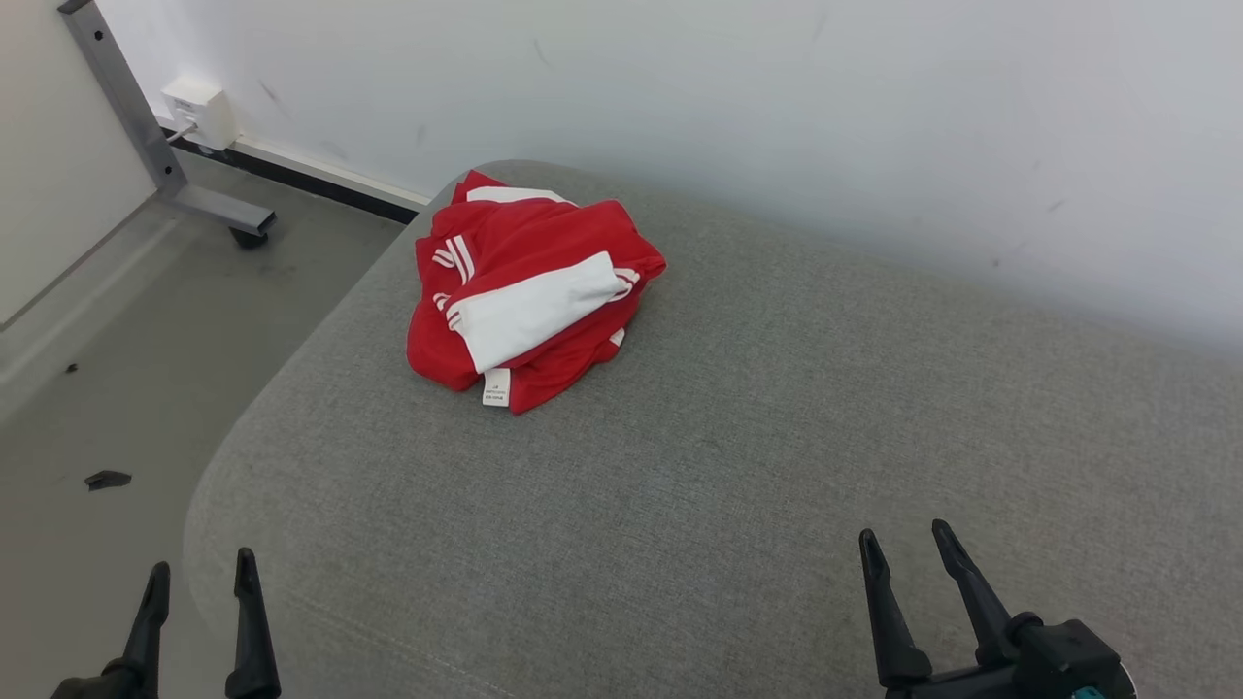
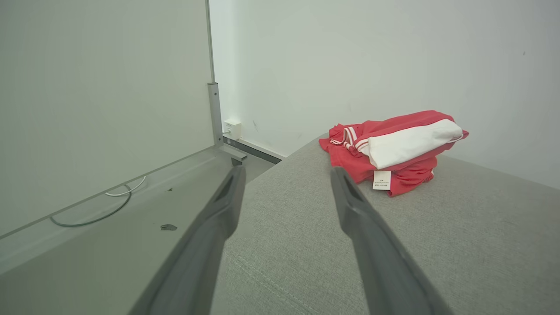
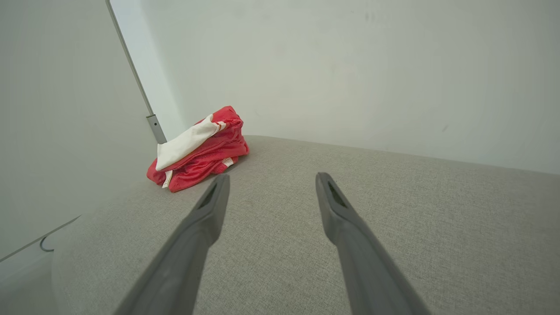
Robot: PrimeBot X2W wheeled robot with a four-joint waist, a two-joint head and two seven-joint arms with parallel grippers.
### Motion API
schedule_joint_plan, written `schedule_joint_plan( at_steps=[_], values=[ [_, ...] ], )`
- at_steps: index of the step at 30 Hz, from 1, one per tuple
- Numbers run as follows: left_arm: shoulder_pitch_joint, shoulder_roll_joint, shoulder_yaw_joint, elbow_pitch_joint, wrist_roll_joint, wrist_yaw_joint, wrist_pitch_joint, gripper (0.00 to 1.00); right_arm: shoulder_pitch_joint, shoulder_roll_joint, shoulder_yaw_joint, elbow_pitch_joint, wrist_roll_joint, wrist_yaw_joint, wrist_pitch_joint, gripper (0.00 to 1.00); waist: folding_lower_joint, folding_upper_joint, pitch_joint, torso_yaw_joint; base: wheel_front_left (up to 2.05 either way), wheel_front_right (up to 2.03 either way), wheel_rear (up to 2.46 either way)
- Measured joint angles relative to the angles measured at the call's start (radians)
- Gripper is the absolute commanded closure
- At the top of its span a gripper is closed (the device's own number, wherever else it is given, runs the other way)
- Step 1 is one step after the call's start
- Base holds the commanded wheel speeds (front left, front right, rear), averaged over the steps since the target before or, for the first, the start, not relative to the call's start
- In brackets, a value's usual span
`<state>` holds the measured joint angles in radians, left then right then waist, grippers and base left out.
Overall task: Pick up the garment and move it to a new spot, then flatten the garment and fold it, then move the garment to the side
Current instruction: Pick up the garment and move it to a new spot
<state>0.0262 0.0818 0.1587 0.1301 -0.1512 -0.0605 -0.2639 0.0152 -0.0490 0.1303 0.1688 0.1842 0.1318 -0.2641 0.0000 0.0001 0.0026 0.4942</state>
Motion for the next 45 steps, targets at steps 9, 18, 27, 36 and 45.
schedule_joint_plan(
  at_steps=[9,18,27,36,45],
  values=[
    [-0.004,-0.005,0.012,-0.003,-0.001,0.006,0.0,0.0,-0.016,0.0,0.005,0.008,-0.005,0.0,0.0,0.0,0.0,0.0,0.009,-0.006,0.0,0.0,0.0],
    [-0.135,0.047,0.031,0.007,-0.039,-0.028,0.0,0.0,-0.056,0.0,-0.027,0.01,-0.058,0.0,0.002,0.0,0.0,0.0,0.048,-0.075,0.0,0.0,0.0],
    [-0.438,0.172,0.028,0.033,-0.098,-0.055,0.028,0.0,-0.118,0.0,-0.084,-0.044,-0.112,0.0,0.017,0.0,0.0001,0.0001,0.154,-0.184,0.0,0.0,0.0],
    [-0.731,0.335,0.044,0.112,-0.197,-0.063,0.119,0.0,-0.177,0.0,-0.13,-0.086,-0.118,0.0,0.008,0.0,0.0002,0.0001,0.3,-0.331,0.0,0.0,0.0],
    [-0.83,0.404,-0.061,0.284,-0.275,-0.07,0.267,0.0,-0.215,-0.001,-0.141,-0.089,-0.117,0.0,0.004,0.0,0.0003,0.0002,0.404,-0.444,0.0,0.0,0.0]
  ],
)
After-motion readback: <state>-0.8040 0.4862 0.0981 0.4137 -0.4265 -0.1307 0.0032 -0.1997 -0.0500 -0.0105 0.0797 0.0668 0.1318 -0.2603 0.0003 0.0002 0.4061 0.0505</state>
